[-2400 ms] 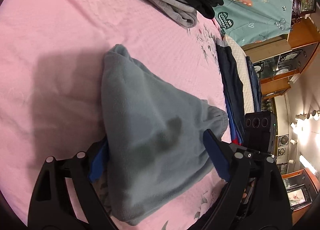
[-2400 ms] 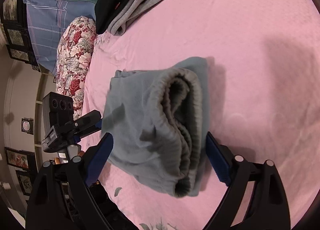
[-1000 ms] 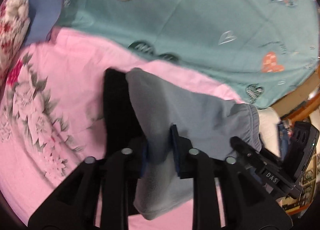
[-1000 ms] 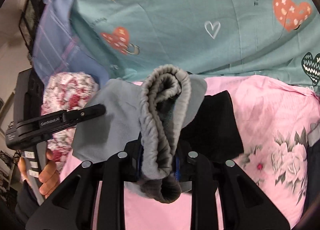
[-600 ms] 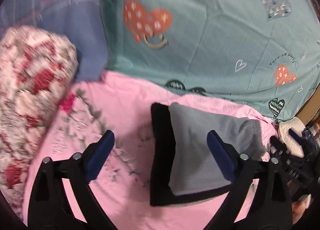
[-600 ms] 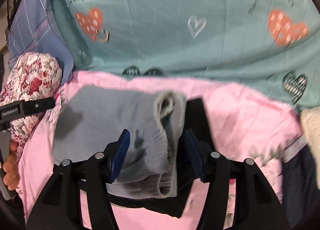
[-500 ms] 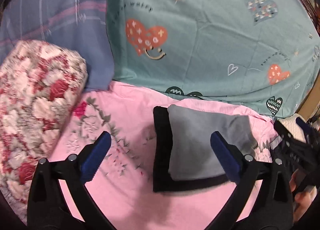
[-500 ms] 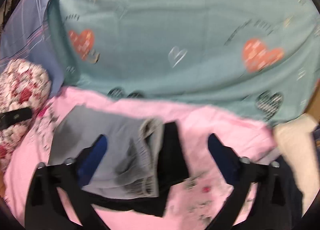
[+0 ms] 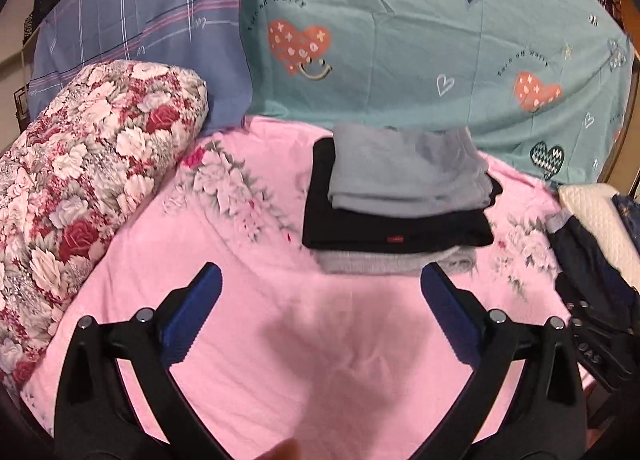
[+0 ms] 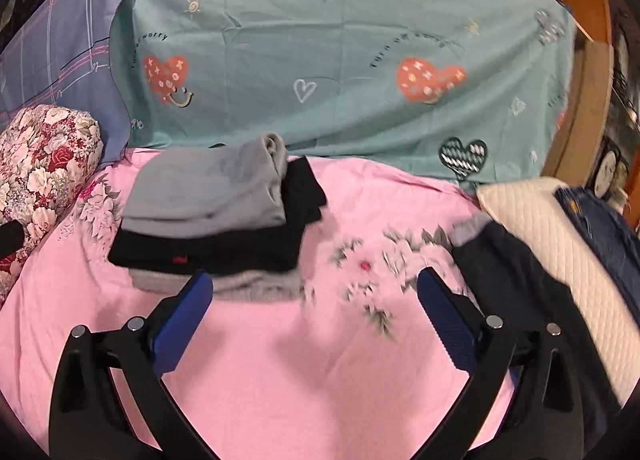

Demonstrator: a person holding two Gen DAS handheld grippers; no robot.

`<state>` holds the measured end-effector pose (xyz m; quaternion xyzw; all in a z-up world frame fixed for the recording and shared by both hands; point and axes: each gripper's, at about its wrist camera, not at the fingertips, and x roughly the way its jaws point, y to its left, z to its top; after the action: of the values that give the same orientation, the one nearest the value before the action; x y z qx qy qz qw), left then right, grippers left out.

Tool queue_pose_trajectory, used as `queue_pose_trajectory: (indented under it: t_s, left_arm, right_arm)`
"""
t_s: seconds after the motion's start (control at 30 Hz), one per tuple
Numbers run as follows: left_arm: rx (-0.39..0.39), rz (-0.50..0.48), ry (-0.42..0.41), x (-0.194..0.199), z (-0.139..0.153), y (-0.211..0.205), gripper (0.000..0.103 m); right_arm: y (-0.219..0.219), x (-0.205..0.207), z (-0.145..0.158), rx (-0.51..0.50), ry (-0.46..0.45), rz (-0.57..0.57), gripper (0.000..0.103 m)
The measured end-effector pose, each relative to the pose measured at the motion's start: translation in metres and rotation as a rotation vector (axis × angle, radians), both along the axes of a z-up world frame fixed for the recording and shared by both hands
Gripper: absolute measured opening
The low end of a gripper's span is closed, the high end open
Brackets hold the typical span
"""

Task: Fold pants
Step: 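Open both tools and release the sweatpants on the stack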

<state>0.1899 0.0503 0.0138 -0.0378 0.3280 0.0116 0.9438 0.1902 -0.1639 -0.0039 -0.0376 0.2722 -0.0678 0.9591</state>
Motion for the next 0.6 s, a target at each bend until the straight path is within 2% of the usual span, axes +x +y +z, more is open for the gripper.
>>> queue_pose_trajectory:
  t_s: [0.13, 0.27, 0.43, 0.6]
  left_arm:
    - [0.024, -0.002, 0.043, 0.013, -0.029, -0.012, 0.101]
    - [0.035, 0.007, 0.043, 0.019, -0.048, -0.011, 0.101]
    - [0.033, -0.008, 0.078, 0.025, -0.065, -0.008, 0.101]
    - [0.014, 0.001, 0.083, 0.024, -0.069, -0.002, 0.101]
  right_arm:
    - [-0.02, -0.015, -0.024, 0.07, 0.015, -0.047, 0.102]
    - [-0.035, -0.012, -0.035, 0.146, 0.046, -0.075, 0.102]
    - [-0.029, -0.018, -0.038, 0.063, 0.013, -0.126, 0.102]
    - [-0.018, -0.02, -0.042, 0.066, 0.03, -0.079, 0.102]
